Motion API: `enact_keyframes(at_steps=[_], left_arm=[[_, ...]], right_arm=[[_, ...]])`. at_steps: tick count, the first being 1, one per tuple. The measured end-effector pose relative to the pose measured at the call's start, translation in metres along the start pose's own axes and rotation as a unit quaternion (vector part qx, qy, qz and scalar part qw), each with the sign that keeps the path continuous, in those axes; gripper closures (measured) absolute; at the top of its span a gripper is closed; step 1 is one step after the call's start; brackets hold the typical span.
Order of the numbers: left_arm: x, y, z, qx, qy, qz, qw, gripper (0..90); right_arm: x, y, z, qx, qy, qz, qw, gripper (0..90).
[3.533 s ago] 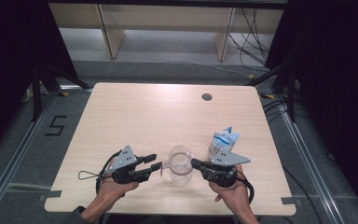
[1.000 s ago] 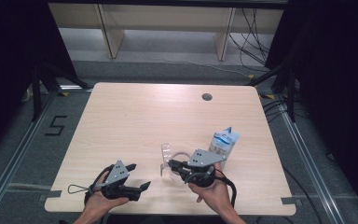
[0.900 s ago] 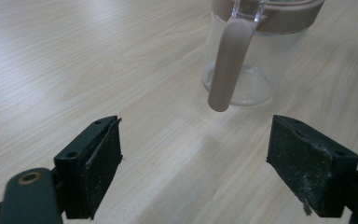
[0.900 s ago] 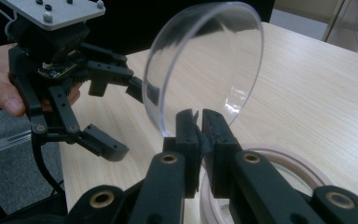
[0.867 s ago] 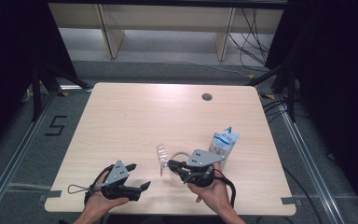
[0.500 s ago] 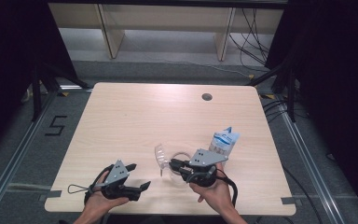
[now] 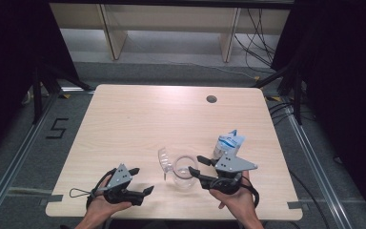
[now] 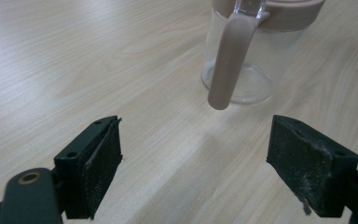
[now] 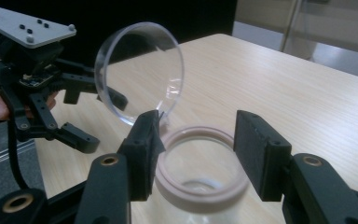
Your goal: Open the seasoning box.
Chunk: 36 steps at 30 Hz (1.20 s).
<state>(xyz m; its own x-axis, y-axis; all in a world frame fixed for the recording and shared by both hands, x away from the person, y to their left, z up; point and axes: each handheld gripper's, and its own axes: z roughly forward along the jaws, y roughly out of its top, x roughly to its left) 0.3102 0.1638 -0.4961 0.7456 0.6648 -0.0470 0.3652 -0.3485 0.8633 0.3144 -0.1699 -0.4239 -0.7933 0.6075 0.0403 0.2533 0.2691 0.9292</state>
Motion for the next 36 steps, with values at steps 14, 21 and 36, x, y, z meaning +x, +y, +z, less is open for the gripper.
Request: enact_keyframes(at_steps=[14, 21, 36], left_arm=[[0.000, 0.000, 0.002, -0.005, -0.001, -0.011, 0.9999, 17.0], [0.000, 0.000, 0.002, -0.002, -0.001, -0.010, 0.9999, 17.0], [0.004, 0.003, 0.006, 0.000, -0.001, -0.016, 0.9999, 17.0]], right_arm=[[-0.016, -0.019, -0.050, -0.032, -0.077, 0.043, 0.9956, 44.7], [-0.036, -0.029, -0.063, -0.054, -0.140, 0.037, 0.9880, 40.2], [-0.070, -0.051, -0.049, -0.035, -0.171, 0.060, 0.9828, 27.0]])
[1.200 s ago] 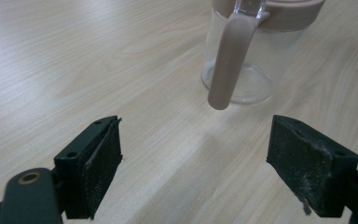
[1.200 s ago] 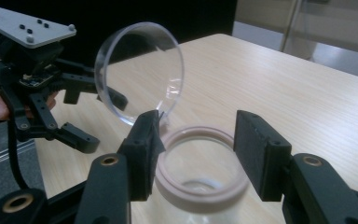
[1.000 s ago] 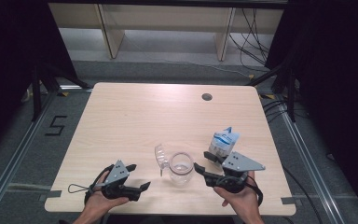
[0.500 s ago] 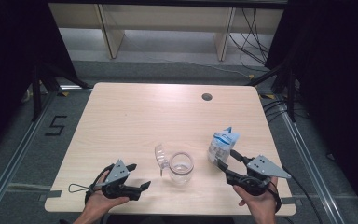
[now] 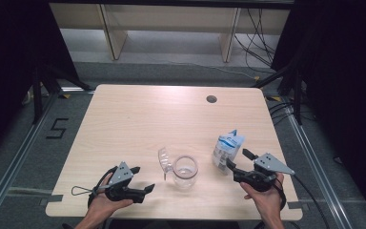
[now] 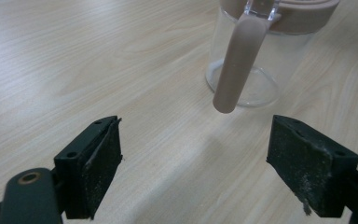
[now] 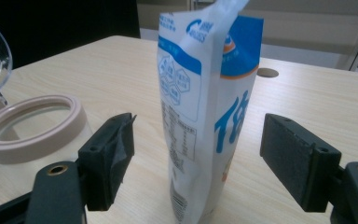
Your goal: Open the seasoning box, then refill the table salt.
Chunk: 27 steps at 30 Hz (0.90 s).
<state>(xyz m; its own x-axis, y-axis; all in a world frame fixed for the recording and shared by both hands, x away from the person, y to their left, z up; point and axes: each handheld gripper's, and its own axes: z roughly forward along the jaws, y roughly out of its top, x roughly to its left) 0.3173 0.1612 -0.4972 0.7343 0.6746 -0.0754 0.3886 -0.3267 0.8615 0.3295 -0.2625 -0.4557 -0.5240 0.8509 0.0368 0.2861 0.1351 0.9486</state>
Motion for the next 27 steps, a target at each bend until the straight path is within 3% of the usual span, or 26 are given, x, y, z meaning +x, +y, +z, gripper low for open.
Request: enact_keyframes(at_steps=[7, 9, 10, 15, 16, 18, 19, 20, 22, 23, 24, 26, 27], left_arm=[[-0.001, -0.001, -0.003, 0.001, 0.001, 0.003, 1.0000, 17.0], [-0.002, -0.001, -0.004, 0.003, 0.005, -0.001, 1.0000, 17.0], [-0.001, -0.002, -0.004, 0.000, 0.002, -0.002, 1.0000, 17.0], [-0.001, -0.002, -0.003, 0.000, -0.001, -0.001, 1.0000, 17.0], [-0.001, -0.002, -0.003, 0.002, -0.001, 0.003, 1.0000, 17.0], [-0.002, -0.002, -0.002, 0.001, -0.002, 0.004, 1.0000, 17.0], [-0.001, -0.002, -0.003, 0.010, 0.001, 0.014, 0.9998, 17.0], [-0.002, -0.002, -0.002, 0.002, -0.003, 0.003, 1.0000, 17.0], [-0.003, -0.002, -0.002, 0.004, 0.002, -0.001, 1.0000, 17.0], [-0.003, -0.002, -0.002, 0.004, 0.003, -0.003, 1.0000, 17.0], [-0.002, -0.002, -0.002, 0.005, 0.002, 0.000, 1.0000, 17.0], [-0.002, -0.002, 0.000, 0.000, -0.003, 0.004, 1.0000, 17.0], [-0.003, -0.002, 0.001, -0.002, -0.001, 0.000, 1.0000, 17.0]], right_arm=[[-0.006, -0.005, 0.014, 0.015, -0.003, 0.004, 0.9999, 21.4], [-0.006, -0.007, 0.018, 0.017, 0.003, 0.015, 0.9998, 21.1], [-0.007, -0.008, 0.021, 0.018, 0.000, 0.007, 0.9998, 20.0], [-0.005, -0.012, 0.027, 0.027, 0.004, 0.028, 0.9992, 18.6], [-0.006, -0.013, 0.029, 0.024, 0.002, 0.014, 0.9996, 18.6], [-0.006, -0.015, 0.031, 0.035, 0.006, 0.017, 0.9992, 18.5], [-0.005, -0.016, 0.033, 0.029, 0.005, 0.014, 0.9995, 18.2], [-0.004, -0.016, 0.032, 0.043, 0.005, 0.019, 0.9989, 17.9], [-0.004, -0.018, 0.035, 0.027, 0.013, 0.013, 0.9995, 17.8], [-0.003, -0.019, 0.035, 0.034, 0.015, 0.016, 0.9992, 17.5], [-0.003, -0.020, 0.036, 0.033, 0.009, 0.009, 0.9994, 17.5], [-0.003, -0.021, 0.039, 0.039, 0.016, 0.021, 0.9989, 17.2], [-0.003, -0.021, 0.040, 0.037, 0.009, 0.011, 0.9992, 17.2]])
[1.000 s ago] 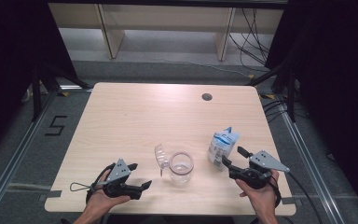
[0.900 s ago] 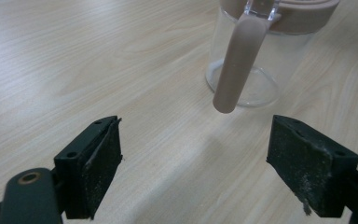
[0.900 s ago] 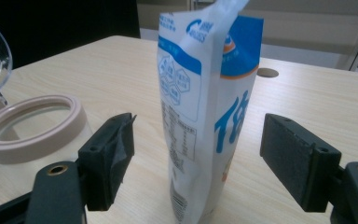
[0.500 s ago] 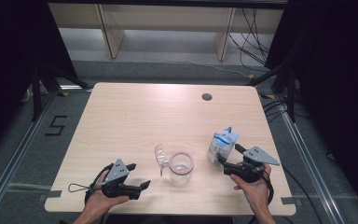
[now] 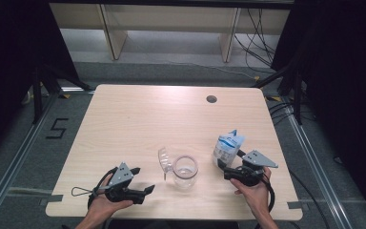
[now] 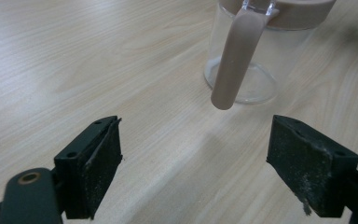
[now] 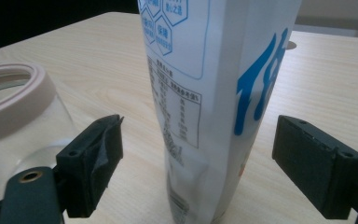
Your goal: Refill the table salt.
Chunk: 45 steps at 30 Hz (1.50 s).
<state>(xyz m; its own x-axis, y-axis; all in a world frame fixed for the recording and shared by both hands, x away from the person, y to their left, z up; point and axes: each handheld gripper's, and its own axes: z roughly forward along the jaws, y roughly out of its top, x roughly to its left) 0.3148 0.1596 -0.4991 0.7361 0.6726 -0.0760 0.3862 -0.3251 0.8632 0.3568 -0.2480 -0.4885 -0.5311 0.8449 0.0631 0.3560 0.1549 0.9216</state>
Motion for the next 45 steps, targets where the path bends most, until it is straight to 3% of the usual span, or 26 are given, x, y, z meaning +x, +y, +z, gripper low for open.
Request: enact_keyframes(at_steps=[3, 8, 11, 12, 13, 14, 15, 18, 20, 22, 28, 30, 32, 33, 34, 35, 36, 37, 45], left_arm=[[0.000, 0.001, -0.001, 0.006, -0.002, 0.000, 1.0000, 17.0], [0.001, 0.001, -0.001, 0.003, -0.002, 0.001, 1.0000, 17.0], [0.000, 0.001, -0.001, 0.003, -0.004, 0.008, 1.0000, 17.0], [0.000, 0.001, -0.001, 0.005, -0.003, 0.011, 0.9999, 17.0], [0.000, 0.001, -0.001, 0.005, -0.004, 0.011, 0.9999, 17.0], [0.000, 0.001, -0.001, 0.004, -0.004, 0.011, 0.9999, 17.0], [-0.001, 0.001, -0.001, 0.003, -0.003, 0.009, 0.9999, 17.0], [-0.001, 0.001, -0.002, 0.002, -0.003, 0.007, 1.0000, 17.0], [-0.001, 0.001, -0.002, 0.002, -0.007, 0.015, 0.9999, 17.0], [-0.001, 0.001, -0.002, 0.003, -0.007, 0.013, 0.9999, 17.0], [-0.001, 0.001, -0.002, 0.003, -0.007, 0.016, 0.9998, 17.0], [-0.003, 0.000, -0.002, 0.002, -0.009, 0.002, 1.0000, 17.0], [-0.002, 0.001, -0.002, 0.002, -0.008, 0.014, 0.9999, 17.0], [-0.001, 0.001, -0.002, 0.004, -0.008, 0.017, 0.9998, 17.0], [-0.001, 0.001, -0.002, 0.010, -0.007, 0.024, 0.9996, 17.0], [-0.003, 0.001, -0.002, 0.001, -0.008, 0.009, 0.9999, 17.0], [-0.003, 0.001, -0.002, 0.002, -0.008, 0.012, 0.9999, 17.0], [-0.002, 0.001, -0.002, 0.002, -0.008, 0.013, 0.9999, 17.0], [-0.003, 0.001, -0.001, 0.003, -0.010, 0.016, 0.9998, 17.0]], right_arm=[[-0.002, 0.000, 0.005, -0.005, -0.005, -0.008, 0.9999, 17.7], [-0.004, -0.001, 0.010, 0.002, 0.003, 0.020, 0.9998, 18.6], [-0.002, -0.001, 0.011, -0.005, 0.002, 0.025, 0.9997, 20.2], [-0.002, -0.001, 0.013, -0.007, -0.004, 0.014, 0.9999, 20.1], [-0.002, -0.001, 0.012, 0.003, 0.003, 0.017, 0.9998, 20.2], [0.001, -0.002, 0.012, 0.003, -0.005, 0.029, 0.9996, 20.2], [-0.002, -0.002, 0.014, -0.003, -0.006, 0.016, 0.9998, 20.5], [0.000, -0.001, 0.017, -0.003, -0.006, 0.022, 0.9997, 21.3], [-0.001, -0.002, 0.020, -0.006, -0.008, 0.004, 0.9999, 21.8], [0.000, -0.002, 0.022, -0.001, -0.007, 0.001, 1.0000, 22.3], [-0.001, -0.003, 0.025, 0.004, -0.008, 0.009, 0.9999, 23.9], [0.000, -0.004, 0.026, 0.000, -0.011, 0.020, 0.9998, 23.9], [-0.002, -0.004, 0.027, 0.006, -0.011, 0.010, 0.9999, 24.1], [0.001, -0.005, 0.029, 0.000, -0.014, 0.020, 0.9997, 24.6], [-0.001, -0.005, 0.029, 0.004, -0.013, 0.014, 0.9998, 24.8], [-0.002, -0.005, 0.032, 0.001, -0.014, 0.007, 0.9999, 25.2], [-0.001, -0.006, 0.033, -0.003, -0.016, 0.010, 0.9998, 25.3], [-0.005, -0.005, 0.033, -0.001, -0.021, -0.008, 0.9997, 25.4], [-0.002, -0.008, 0.035, -0.002, -0.015, 0.011, 0.9998, 25.7]])
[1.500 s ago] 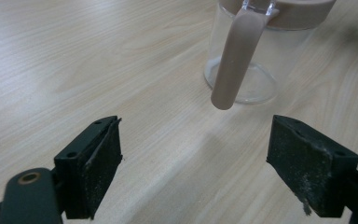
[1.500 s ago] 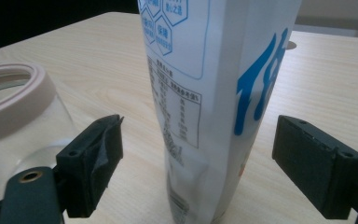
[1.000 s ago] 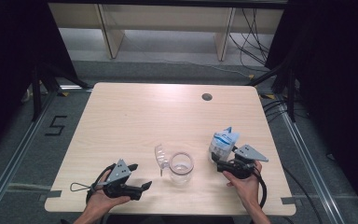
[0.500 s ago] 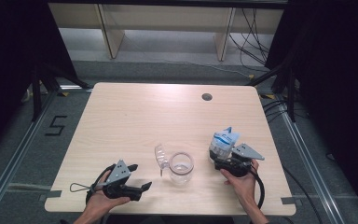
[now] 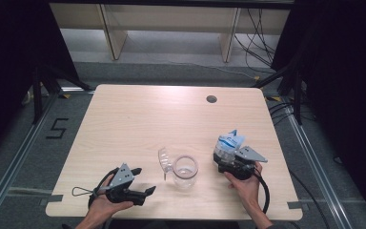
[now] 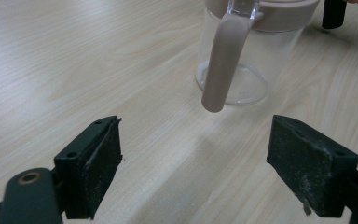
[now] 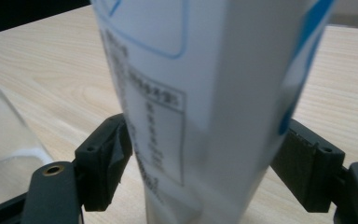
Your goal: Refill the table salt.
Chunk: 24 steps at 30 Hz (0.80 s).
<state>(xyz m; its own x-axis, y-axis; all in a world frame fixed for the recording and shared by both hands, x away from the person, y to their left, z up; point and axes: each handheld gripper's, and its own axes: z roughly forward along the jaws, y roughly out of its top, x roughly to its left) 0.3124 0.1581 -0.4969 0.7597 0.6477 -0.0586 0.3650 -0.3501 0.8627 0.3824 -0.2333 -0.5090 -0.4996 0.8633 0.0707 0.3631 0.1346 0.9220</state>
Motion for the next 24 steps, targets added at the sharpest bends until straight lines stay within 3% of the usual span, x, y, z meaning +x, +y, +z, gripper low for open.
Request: enact_keyframes(at_steps=[3, 4, 5, 7, 8, 11, 18, 20, 24], left_arm=[[0.0000, -0.0002, -0.0002, 0.000, -0.001, 0.002, 1.0000, 17.0], [0.0001, 0.0003, -0.0003, 0.000, -0.002, -0.003, 1.0000, 17.0], [0.0000, 0.0003, 0.0000, -0.001, 0.001, -0.003, 1.0000, 17.0], [-0.0002, 0.0001, 0.0001, 0.000, -0.001, -0.004, 1.0000, 17.0], [-0.0005, -0.0001, -0.0001, 0.000, -0.001, 0.000, 1.0000, 17.0], [-0.0005, 0.0004, 0.0001, 0.000, 0.000, -0.005, 1.0000, 17.0], [-0.0008, 0.0001, 0.0010, 0.000, -0.002, -0.009, 1.0000, 17.0], [-0.0008, -0.0001, 0.0001, 0.000, -0.001, -0.002, 1.0000, 17.0], [-0.0004, 0.0002, 0.0004, 0.003, -0.001, 0.002, 1.0000, 17.0]], right_arm=[[0.0011, -0.0001, -0.0005, 0.010, -0.001, -0.003, 0.9999, 26.1], [-0.0002, -0.0004, 0.0016, 0.001, 0.002, -0.018, 0.9998, 26.2], [-0.0013, 0.0000, 0.0000, 0.012, -0.003, -0.023, 0.9996, 26.2], [-0.0001, -0.0012, 0.0013, 0.011, -0.004, -0.017, 0.9998, 27.0], [0.0031, -0.0019, 0.0012, 0.011, -0.003, 0.001, 0.9999, 27.4], [0.0013, -0.0020, 0.0024, 0.005, -0.002, -0.014, 0.9999, 27.9], [0.0011, -0.0029, 0.0033, 0.003, -0.003, -0.009, 0.9999, 29.5], [0.0000, -0.0029, 0.0041, 0.000, -0.002, -0.015, 0.9999, 30.4], [0.0009, -0.0044, 0.0055, 0.001, -0.003, -0.003, 1.0000, 32.0]])
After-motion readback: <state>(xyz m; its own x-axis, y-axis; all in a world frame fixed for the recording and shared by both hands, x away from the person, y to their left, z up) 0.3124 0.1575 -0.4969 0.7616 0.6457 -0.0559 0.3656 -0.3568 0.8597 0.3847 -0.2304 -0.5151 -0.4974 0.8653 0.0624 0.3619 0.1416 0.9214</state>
